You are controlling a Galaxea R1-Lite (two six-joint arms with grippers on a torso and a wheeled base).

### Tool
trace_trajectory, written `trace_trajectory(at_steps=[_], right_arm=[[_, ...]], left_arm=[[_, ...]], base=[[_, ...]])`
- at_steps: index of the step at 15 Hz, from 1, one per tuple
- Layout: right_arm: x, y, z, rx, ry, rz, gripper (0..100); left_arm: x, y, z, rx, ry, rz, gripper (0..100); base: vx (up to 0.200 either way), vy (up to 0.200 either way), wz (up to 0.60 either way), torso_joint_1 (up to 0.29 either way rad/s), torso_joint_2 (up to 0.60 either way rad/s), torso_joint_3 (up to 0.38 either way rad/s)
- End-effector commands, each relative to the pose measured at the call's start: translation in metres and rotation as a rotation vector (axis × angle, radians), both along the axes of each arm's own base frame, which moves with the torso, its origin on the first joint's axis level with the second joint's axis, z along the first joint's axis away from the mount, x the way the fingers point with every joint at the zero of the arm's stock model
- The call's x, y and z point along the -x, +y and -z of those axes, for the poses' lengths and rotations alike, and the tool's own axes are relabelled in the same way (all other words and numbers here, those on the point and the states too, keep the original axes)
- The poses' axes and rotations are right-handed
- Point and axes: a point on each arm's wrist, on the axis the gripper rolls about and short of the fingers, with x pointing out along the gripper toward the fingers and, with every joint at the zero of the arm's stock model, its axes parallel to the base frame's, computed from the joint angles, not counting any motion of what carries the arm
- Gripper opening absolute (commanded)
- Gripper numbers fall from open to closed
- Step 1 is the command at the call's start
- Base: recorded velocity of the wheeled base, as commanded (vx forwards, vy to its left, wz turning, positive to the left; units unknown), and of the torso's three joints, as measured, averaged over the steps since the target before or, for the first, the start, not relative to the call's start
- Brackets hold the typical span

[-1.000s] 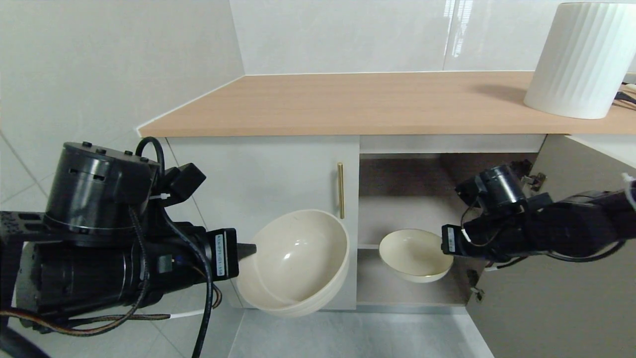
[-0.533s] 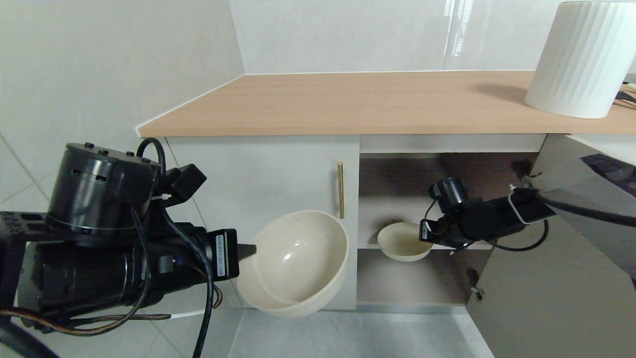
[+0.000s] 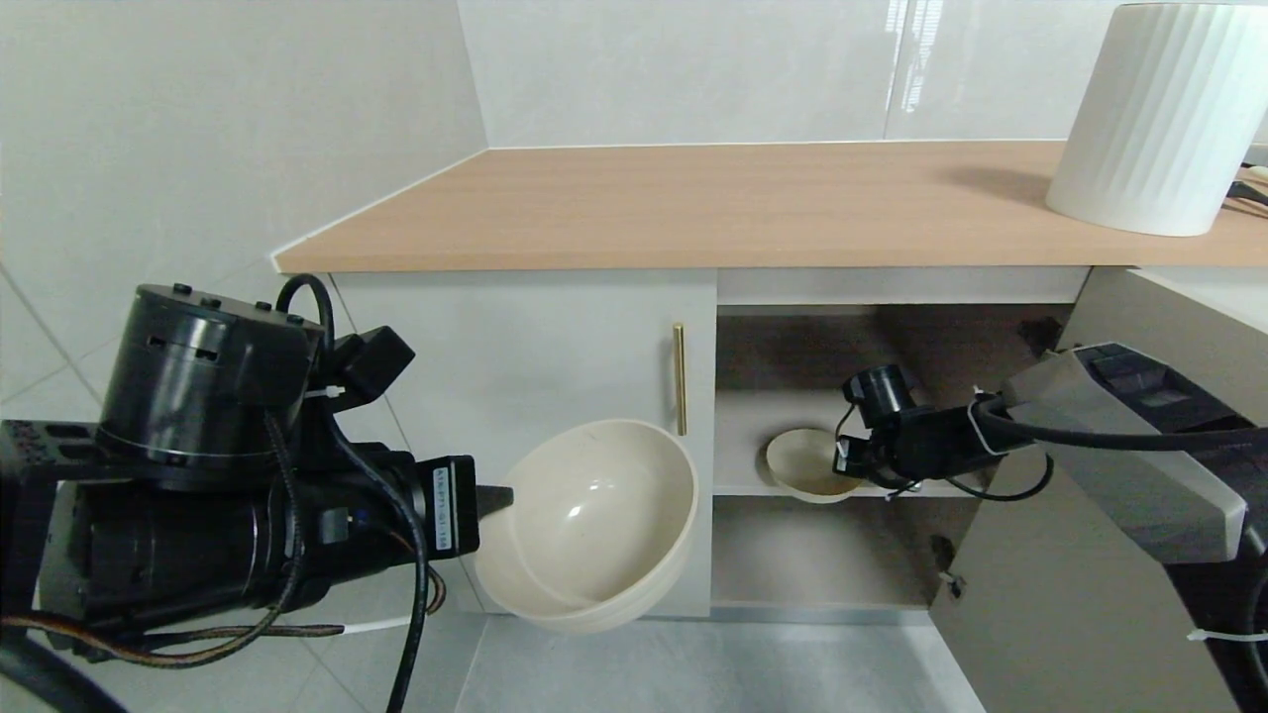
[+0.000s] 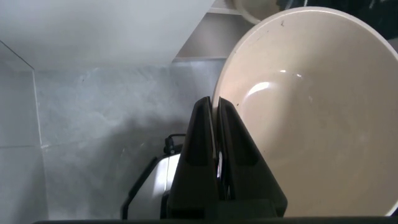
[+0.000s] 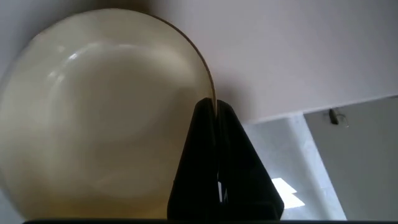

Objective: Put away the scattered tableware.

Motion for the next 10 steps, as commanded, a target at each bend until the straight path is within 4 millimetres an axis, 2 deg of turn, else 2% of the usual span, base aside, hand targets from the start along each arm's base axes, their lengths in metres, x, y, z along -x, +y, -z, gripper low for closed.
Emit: trace_trajectory(at_steps=[1, 6, 10], right_arm=[[-0.007, -0.008, 0.011, 0.004, 0.002, 0.038, 0], [-0.023, -0.019, 0.002, -0.024, -0.07, 0.13, 0], [-0.024, -0.019, 0.001, -0.023, -0.078, 0.138, 0]], left_arm=[[0.0, -0.002, 0.002, -0.005, 0.006, 0.004, 0], [-0.001, -0.004, 0.004, -0.009, 0.013, 0.01, 0], [-0.001, -0.005, 0.005, -0.012, 0.017, 0.013, 0]], base=[[0.0, 0.0, 0.0, 0.0, 0.0, 0.0], [0.0, 0.0, 0.0, 0.0, 0.0, 0.0], [0.0, 0.0, 0.0, 0.0, 0.0, 0.0]])
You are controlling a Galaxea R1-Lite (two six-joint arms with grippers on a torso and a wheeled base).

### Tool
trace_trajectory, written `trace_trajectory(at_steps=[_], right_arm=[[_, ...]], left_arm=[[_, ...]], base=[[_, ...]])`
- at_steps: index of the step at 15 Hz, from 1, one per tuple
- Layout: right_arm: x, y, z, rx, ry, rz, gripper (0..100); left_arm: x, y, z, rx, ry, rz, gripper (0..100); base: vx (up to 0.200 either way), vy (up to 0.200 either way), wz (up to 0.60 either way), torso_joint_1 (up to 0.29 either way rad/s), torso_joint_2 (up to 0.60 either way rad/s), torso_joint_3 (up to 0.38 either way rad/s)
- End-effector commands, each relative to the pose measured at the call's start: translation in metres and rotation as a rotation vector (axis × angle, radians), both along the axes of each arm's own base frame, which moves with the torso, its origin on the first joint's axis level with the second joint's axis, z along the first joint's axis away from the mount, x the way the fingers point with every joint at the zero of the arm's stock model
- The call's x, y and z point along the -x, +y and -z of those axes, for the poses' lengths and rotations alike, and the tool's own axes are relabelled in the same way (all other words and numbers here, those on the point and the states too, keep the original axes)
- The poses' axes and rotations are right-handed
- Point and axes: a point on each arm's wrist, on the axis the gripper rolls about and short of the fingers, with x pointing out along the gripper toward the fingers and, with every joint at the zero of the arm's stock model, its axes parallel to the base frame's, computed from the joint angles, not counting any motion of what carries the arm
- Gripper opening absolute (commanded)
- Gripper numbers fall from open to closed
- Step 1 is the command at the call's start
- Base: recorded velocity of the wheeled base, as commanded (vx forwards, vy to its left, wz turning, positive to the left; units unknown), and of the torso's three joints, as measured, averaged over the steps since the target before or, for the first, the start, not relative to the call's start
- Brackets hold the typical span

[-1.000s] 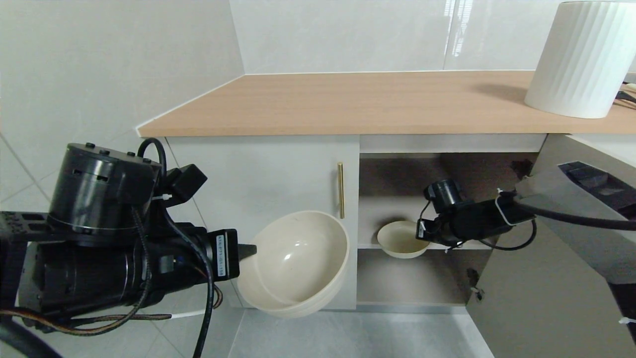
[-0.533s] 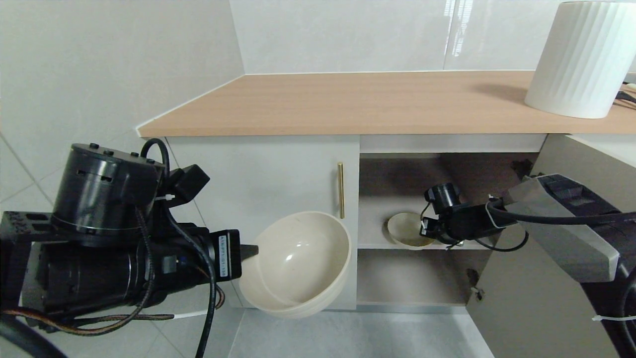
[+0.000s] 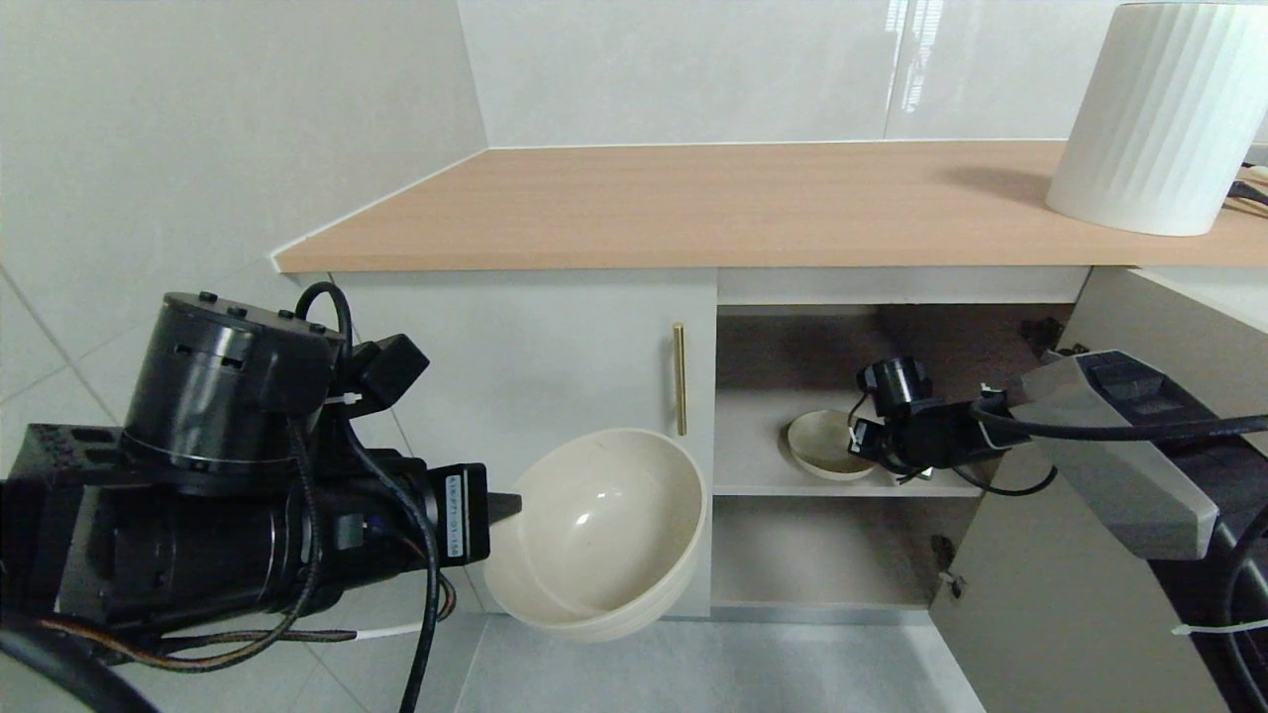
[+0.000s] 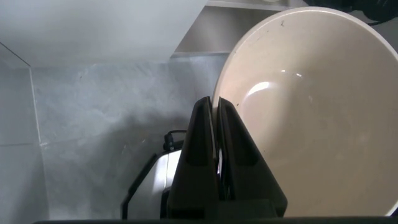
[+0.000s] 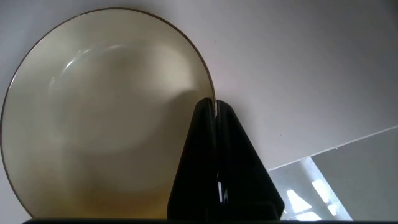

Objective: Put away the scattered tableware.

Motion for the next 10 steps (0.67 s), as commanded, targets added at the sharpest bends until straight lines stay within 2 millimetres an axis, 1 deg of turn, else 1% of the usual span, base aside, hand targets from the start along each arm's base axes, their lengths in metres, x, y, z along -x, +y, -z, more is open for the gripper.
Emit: trace_trajectory(at_steps=[1, 3, 4, 7, 10], right_arm=[[-0.0004, 0.0001, -0.0011, 0.0, -0.004, 0.0, 0], [-0.0003, 0.0, -0.0011, 0.001, -0.004, 0.001, 0], [-0.0006, 0.0001, -0.0015, -0.001, -0.005, 0.0, 100], [-0.0029, 0.0006, -0.004, -0.01, -0.045, 0.002, 100], [-0.0018, 0.0019, -0.0067, -0.009, -0.048, 0.002, 100]], left_arm=[[-0.0005, -0.0004, 0.0006, -0.001, 0.002, 0.0, 0], [-0.0003, -0.0007, 0.0006, -0.001, 0.002, 0.001, 0], [-0.0005, -0.0004, 0.0006, -0.001, 0.002, 0.0, 0], [-0.0015, -0.001, 0.002, -0.004, 0.007, 0.0, 0], [-0.0041, -0.0027, 0.004, -0.004, 0.009, 0.001, 0]], base=[[0.0, 0.0, 0.0, 0.0, 0.0, 0.0], [0.0, 0.0, 0.0, 0.0, 0.0, 0.0], [0.0, 0.0, 0.0, 0.0, 0.0, 0.0], [0.0, 0.0, 0.0, 0.0, 0.0, 0.0], [0.0, 0.0, 0.0, 0.0, 0.0, 0.0]])
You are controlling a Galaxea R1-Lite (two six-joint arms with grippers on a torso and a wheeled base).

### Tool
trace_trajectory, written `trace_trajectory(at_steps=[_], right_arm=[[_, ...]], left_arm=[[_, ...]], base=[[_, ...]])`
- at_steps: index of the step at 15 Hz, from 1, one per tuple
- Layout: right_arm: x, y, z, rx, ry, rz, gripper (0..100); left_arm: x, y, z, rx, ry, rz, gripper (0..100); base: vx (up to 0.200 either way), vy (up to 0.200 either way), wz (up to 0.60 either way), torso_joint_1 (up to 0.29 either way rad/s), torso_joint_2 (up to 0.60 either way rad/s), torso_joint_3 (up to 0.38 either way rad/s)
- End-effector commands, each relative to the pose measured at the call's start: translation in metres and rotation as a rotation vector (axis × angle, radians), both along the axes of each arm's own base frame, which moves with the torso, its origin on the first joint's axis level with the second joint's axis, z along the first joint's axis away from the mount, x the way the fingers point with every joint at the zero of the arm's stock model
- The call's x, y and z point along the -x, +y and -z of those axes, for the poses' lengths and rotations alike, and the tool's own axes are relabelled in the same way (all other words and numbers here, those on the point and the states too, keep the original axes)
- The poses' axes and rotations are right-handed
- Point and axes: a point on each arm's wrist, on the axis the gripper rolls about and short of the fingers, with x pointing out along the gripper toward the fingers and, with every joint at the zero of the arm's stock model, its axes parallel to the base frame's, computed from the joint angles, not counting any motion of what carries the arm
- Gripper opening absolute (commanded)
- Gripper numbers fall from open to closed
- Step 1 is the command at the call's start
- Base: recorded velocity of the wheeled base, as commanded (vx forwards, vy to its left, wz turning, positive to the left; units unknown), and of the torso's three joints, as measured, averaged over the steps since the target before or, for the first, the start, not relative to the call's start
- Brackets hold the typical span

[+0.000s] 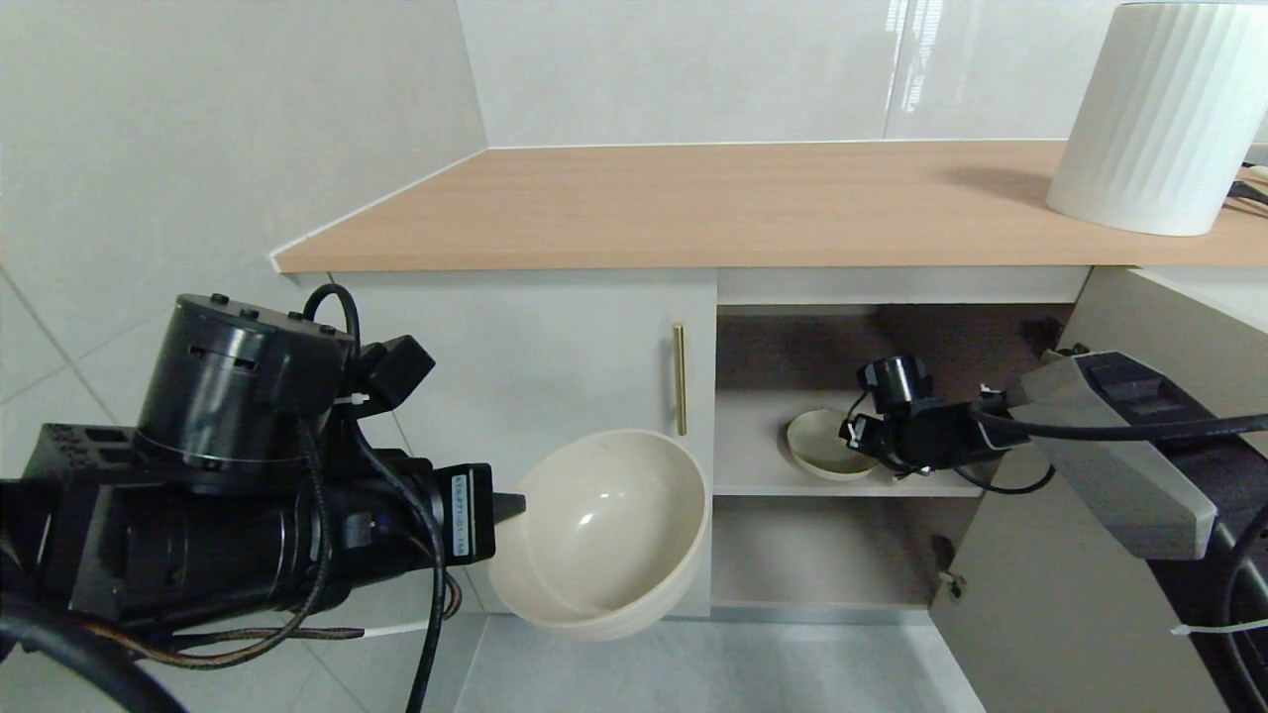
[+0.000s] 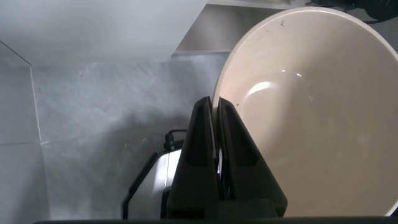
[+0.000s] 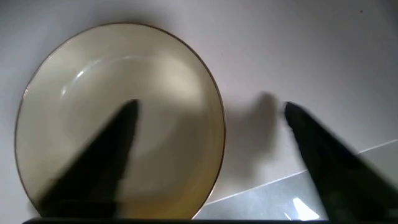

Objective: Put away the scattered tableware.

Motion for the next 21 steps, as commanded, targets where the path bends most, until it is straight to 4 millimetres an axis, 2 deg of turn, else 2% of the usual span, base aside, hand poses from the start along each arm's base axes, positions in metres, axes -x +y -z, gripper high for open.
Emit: trace_trajectory(at_steps=[1, 4, 6, 9, 13, 15, 16, 18, 21], right_arm=[[0.002, 0.0, -0.012, -0.009, -0.021, 0.004, 100], [0.036, 0.005, -0.056, -0.078, -0.016, -0.061, 100], [0.075, 0.023, -0.081, -0.125, 0.033, -0.205, 100], [0.136, 0.042, -0.116, -0.083, 0.123, -0.37, 100], [0.199, 0.058, -0.167, -0.078, 0.139, -0.527, 100], [0.223, 0.06, -0.183, -0.102, 0.158, -0.622, 100], [0.227, 0.062, -0.185, -0.108, 0.157, -0.638, 100], [0.241, 0.071, -0.185, -0.095, 0.203, -0.688, 100], [0.247, 0.082, -0.178, -0.068, 0.235, -0.739, 100]], left_arm=[[-0.004, -0.003, 0.003, -0.002, 0.001, 0.0, 0], [-0.017, -0.011, 0.017, -0.054, 0.007, 0.031, 0], [-0.031, -0.02, 0.033, -0.087, 0.017, 0.047, 0], [-0.052, -0.033, 0.054, -0.106, 0.02, 0.057, 0], [-0.059, -0.039, 0.072, -0.16, 0.046, 0.078, 0], [-0.058, -0.047, 0.08, -0.19, 0.06, 0.086, 0], [-0.058, -0.05, 0.084, -0.203, 0.066, 0.088, 0], [-0.06, -0.075, 0.098, -0.259, 0.063, 0.102, 0], [-0.057, -0.092, 0.11, -0.322, 0.031, 0.067, 0]], base=[[0.0, 0.0, 0.0, 0.0, 0.0, 0.0], [0.0, 0.0, 0.0, 0.0, 0.0, 0.0], [0.0, 0.0, 0.0, 0.0, 0.0, 0.0], [0.0, 0.0, 0.0, 0.0, 0.0, 0.0], [0.0, 0.0, 0.0, 0.0, 0.0, 0.0], [0.0, 0.0, 0.0, 0.0, 0.0, 0.0], [0.0, 0.0, 0.0, 0.0, 0.0, 0.0], [0.0, 0.0, 0.0, 0.0, 0.0, 0.0], [0.0, 0.0, 0.0, 0.0, 0.0, 0.0]])
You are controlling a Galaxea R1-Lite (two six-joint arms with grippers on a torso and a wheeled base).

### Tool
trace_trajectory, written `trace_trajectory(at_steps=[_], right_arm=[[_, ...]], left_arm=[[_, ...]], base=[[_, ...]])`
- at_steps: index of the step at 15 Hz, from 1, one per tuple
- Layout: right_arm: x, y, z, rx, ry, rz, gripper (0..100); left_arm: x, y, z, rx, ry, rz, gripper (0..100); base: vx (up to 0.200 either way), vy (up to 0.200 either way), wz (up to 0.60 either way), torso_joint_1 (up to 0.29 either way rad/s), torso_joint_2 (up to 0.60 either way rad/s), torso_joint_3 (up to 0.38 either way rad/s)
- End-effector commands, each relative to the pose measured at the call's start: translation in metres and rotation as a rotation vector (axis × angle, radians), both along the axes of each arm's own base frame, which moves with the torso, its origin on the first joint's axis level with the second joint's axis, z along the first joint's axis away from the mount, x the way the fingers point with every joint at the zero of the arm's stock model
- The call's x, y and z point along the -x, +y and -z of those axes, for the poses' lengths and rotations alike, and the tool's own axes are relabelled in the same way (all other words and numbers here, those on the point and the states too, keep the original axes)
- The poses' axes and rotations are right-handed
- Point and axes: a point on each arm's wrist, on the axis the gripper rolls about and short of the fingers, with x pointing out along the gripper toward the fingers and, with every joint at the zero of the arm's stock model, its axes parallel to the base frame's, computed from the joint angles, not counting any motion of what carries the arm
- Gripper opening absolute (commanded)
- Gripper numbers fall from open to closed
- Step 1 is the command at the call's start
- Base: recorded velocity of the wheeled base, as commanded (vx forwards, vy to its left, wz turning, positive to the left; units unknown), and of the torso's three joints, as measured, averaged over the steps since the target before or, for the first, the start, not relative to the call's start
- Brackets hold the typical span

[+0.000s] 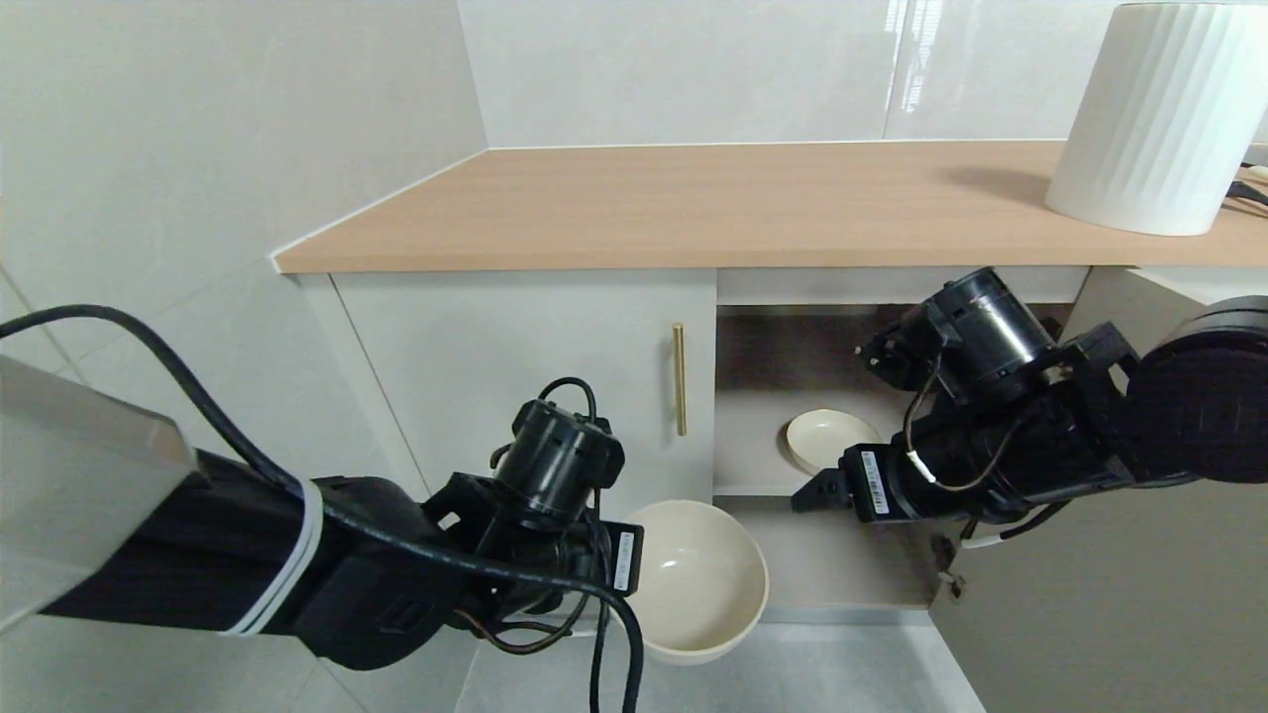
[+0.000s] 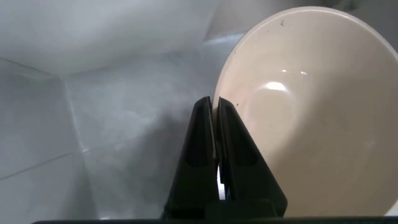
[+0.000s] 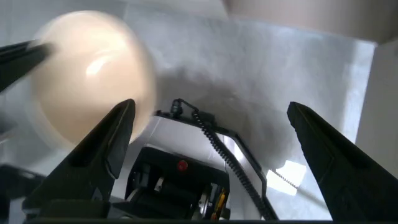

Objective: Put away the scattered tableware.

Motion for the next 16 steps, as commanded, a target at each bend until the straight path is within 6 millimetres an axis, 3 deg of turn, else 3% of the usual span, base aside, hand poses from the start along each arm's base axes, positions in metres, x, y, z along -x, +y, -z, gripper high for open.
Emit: trace_trajectory(at_steps=[1, 3, 8, 16], right_arm=[[0.005, 0.008, 0.004, 0.009, 0.011, -0.031, 100], [-0.003, 0.019, 0.026, 0.05, 0.065, -0.045, 100], [-0.011, 0.031, 0.048, 0.092, 0.11, -0.051, 100], [-0.019, 0.038, 0.058, 0.097, 0.125, -0.041, 100]], left_arm=[[0.0, -0.013, 0.014, -0.022, 0.004, 0.011, 0], [0.003, -0.018, 0.012, -0.023, -0.049, -0.006, 0], [0.014, -0.026, 0.006, -0.019, -0.077, -0.007, 0], [0.02, -0.026, -0.003, 0.011, -0.089, -0.005, 0]], base=[[0.0, 0.0, 0.0, 0.0, 0.0, 0.0], [0.0, 0.0, 0.0, 0.0, 0.0, 0.0], [0.0, 0.0, 0.0, 0.0, 0.0, 0.0], [0.0, 0.0, 0.0, 0.0, 0.0, 0.0]])
